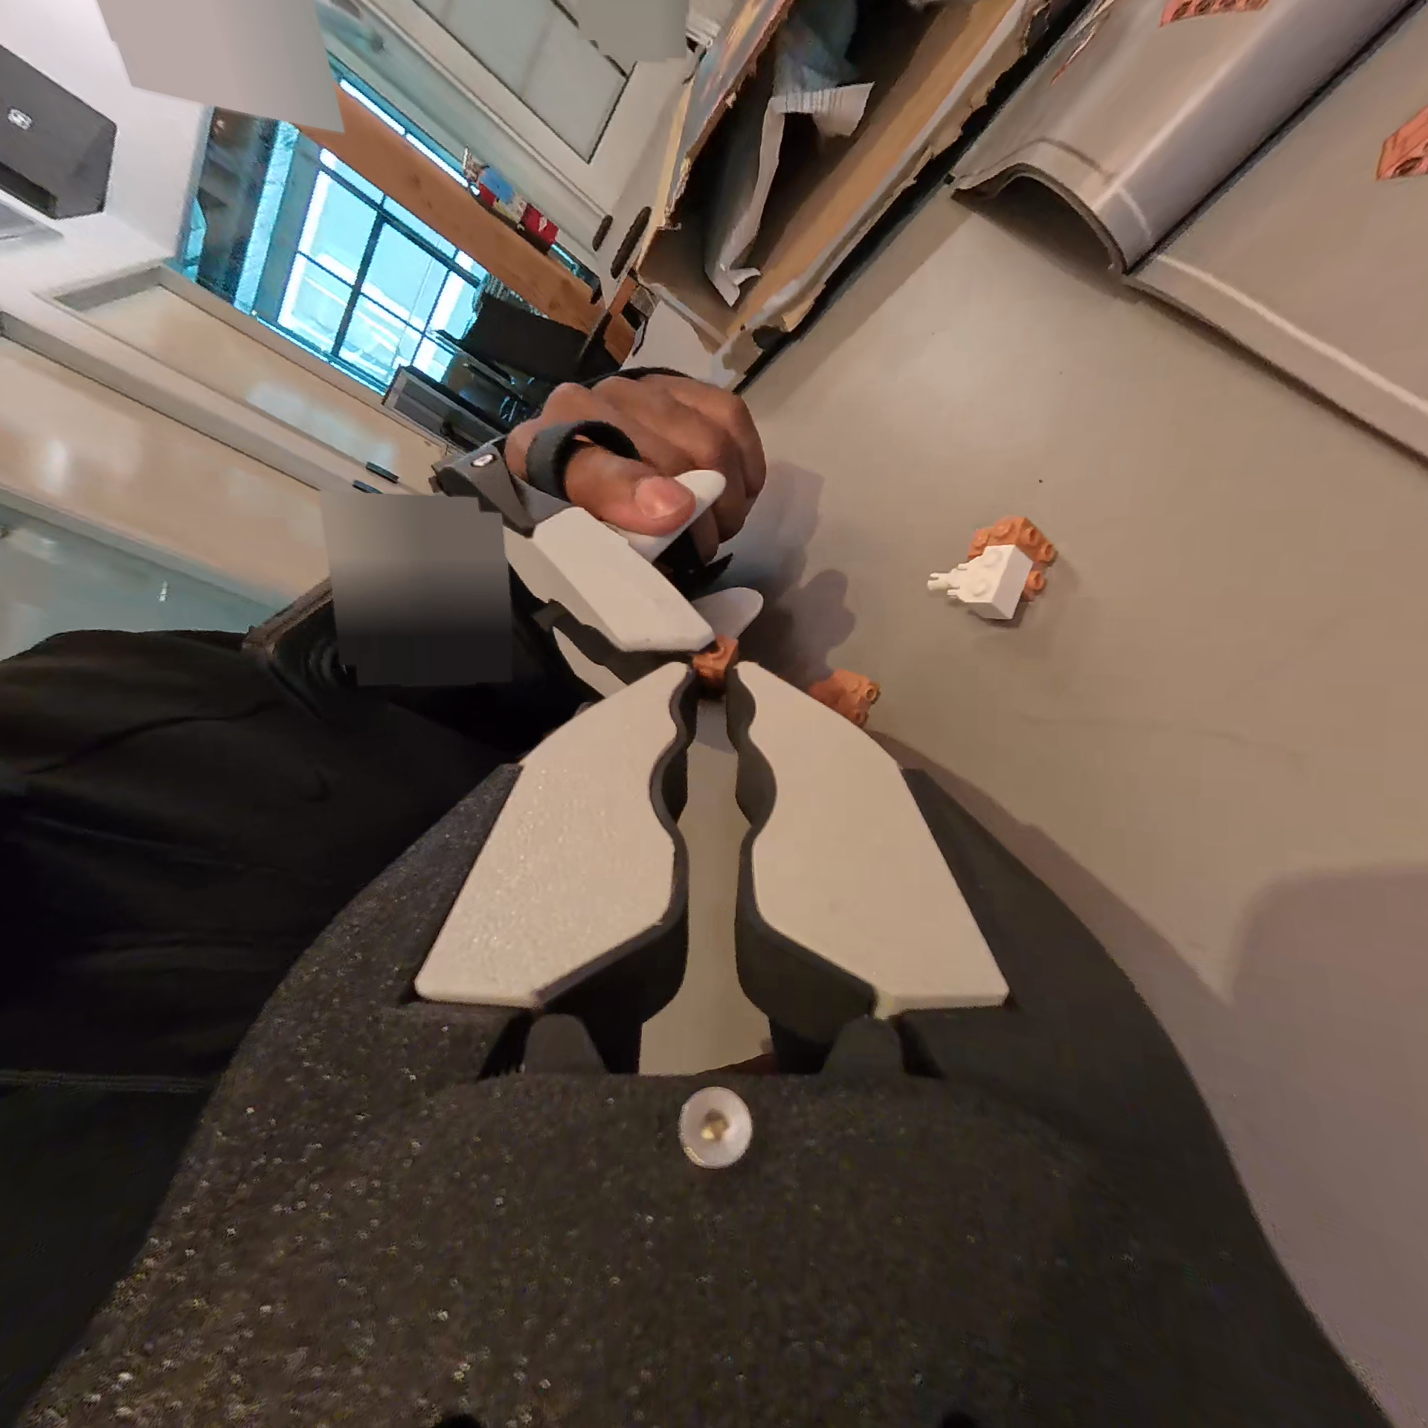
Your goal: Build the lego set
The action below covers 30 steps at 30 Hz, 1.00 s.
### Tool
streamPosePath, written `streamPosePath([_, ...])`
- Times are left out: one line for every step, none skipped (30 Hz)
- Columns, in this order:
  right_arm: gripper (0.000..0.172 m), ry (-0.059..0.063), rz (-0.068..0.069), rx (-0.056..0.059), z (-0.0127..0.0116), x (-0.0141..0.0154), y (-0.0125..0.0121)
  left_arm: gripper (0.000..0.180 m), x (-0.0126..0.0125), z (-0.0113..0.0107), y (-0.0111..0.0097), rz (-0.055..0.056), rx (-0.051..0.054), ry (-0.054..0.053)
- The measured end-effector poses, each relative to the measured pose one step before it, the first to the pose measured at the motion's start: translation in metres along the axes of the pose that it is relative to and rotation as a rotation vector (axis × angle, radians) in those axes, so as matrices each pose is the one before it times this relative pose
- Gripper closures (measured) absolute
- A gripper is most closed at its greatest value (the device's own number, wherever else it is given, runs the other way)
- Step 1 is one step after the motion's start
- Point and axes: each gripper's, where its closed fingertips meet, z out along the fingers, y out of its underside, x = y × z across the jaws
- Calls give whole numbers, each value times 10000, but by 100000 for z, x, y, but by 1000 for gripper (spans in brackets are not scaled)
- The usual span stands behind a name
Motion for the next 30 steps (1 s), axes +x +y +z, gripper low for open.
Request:
streamPosePath([165,138,-67,-44,63,255,151,170,242,89,206,-147,-89,223])
streamPosePath([165,42,-31,-23,65,143,129,170,166,31,106,-189,-28,190])
streamPosePath([165,-89,-11,72,15,-37,-36,170,-29,-46,-2,-261,44,92])
streamPosePath([165,-121,-142,35,-15,-129,-18,170,-33,-85,-99,-392,130,153])
streamPosePath([165,-72,-307,7,-46,-175,-9,170,-47,-96,-122,-528,173,194])
streamPosePath([168,14,-469,7,-114,-144,-55,170,-89,-148,-145,-590,183,206])
streamPosePath([171,99,-683,-29,-188,-89,-72,171,-63,-170,-97,-624,160,271])
streamPosePath([171,104,-831,-83,-216,-140,-42,171,52,-166,-41,-763,146,393])
streamPosePath([171,85,-932,-83,-223,-186,-99,171,-75,-198,-101,-915,173,358])
streamPosePath([170,139,-1011,-32,-211,-146,-190,171,64,-213,-212,-1020,243,506])
streamPosePath([169,179,-1060,-6,-194,-110,-255,171,223,-228,-323,-1053,315,624])
streamPosePath([168,176,-1123,-74,-136,-107,-209,171,212,-222,-340,-1015,302,594])
streamPosePath([166,181,-1210,-195,-65,-90,-81,171,337,-178,-220,-958,220,644])
streamPosePath([165,188,-1301,-194,-14,-99,-120,171,388,-106,-56,-883,108,633])
streamPosePath([165,162,-1262,-183,51,-126,-134,171,176,-55,-41,-711,102,421])
streamPosePath([163,140,-1129,-206,113,-97,-164,171,28,-31,-61,-513,101,227])
streamPosePath([163,1,-922,-61,149,-283,-345,171,163,-10,34,-345,14,257])
streamPosePath([163,-114,-674,-46,208,-348,-311,171,172,-7,23,-243,1,212])
streamPosePath([162,-64,-497,-145,302,-177,-113,171,-15,-5,9,-225,12,71])
streamPosePath([161,-30,-411,-101,305,-116,-64,171,24,-8,66,-238,-30,106])
streamPosePath([161,3,-360,-89,296,-78,-1,171,141,7,94,-236,-43,169])
streamPosePath([161,117,-316,-94,277,82,32,171,91,25,171,-206,-91,129])
streamPosePath([160,1,-265,-55,218,-85,7,171,-17,-14,123,-115,-46,42])
streamPosePath([161,-35,-207,-36,191,-164,4,171,67,-55,-14,-86,29,89])
streamPosePath([161,39,-157,22,135,-49,-78,171,82,-52,24,-98,1,97])
streamPosePath([161,11,-111,61,73,-59,-118,171,107,-24,44,-128,-9,112])
streamPosePath([161,-25,-15,-4,54,-68,5,171,0,-17,76,-105,-32,47])
streamPosePath([161,-39,36,-22,46,-59,48,171,-38,14,90,-68,-37,-4])
streamPosePath([161,-26,38,-2,19,-54,38,171,-28,29,59,-48,-35,0])
streamPosePath([161,-28,28,-2,12,-73,38,171,-13,42,73,-28,-46,-1])
